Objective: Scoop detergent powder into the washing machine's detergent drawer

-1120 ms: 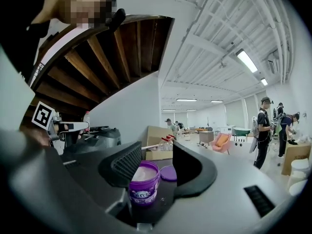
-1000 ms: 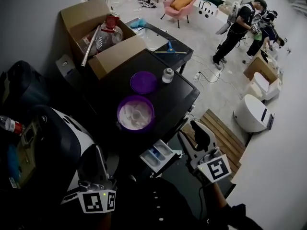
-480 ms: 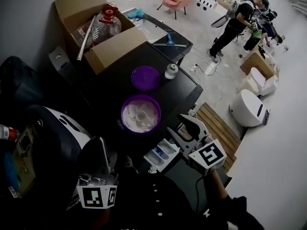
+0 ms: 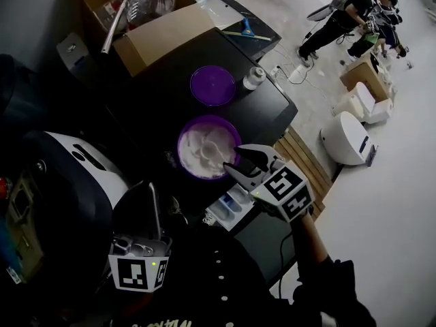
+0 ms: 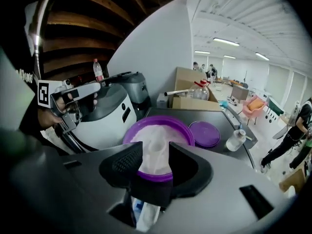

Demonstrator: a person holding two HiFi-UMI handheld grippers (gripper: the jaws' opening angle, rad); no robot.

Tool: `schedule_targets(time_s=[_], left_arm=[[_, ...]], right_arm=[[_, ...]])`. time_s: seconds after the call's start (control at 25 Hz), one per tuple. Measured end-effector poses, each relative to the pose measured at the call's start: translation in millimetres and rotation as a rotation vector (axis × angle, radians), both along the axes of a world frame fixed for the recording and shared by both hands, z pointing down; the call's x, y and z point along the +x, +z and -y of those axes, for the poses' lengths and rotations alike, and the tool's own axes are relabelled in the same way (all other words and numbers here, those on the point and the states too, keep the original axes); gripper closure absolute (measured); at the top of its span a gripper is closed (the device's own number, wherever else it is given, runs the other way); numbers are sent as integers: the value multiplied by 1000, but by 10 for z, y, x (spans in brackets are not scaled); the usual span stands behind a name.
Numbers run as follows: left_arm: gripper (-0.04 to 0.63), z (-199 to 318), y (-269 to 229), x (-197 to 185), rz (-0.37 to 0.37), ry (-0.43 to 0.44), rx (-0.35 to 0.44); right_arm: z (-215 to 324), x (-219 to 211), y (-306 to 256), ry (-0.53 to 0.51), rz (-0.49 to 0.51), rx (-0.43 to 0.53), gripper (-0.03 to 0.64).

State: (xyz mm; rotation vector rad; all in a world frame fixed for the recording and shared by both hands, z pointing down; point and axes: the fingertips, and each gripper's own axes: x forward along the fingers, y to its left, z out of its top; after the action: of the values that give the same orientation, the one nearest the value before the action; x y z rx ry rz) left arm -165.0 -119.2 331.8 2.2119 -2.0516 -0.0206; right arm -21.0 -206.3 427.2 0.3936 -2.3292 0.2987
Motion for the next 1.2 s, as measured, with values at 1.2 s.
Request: schedule_targets(time_s=[1.2], left_arm=[[580, 212, 383, -185, -72, 30, -61]], right_arm=[[-90, -165, 608, -119, -477, -52, 580]])
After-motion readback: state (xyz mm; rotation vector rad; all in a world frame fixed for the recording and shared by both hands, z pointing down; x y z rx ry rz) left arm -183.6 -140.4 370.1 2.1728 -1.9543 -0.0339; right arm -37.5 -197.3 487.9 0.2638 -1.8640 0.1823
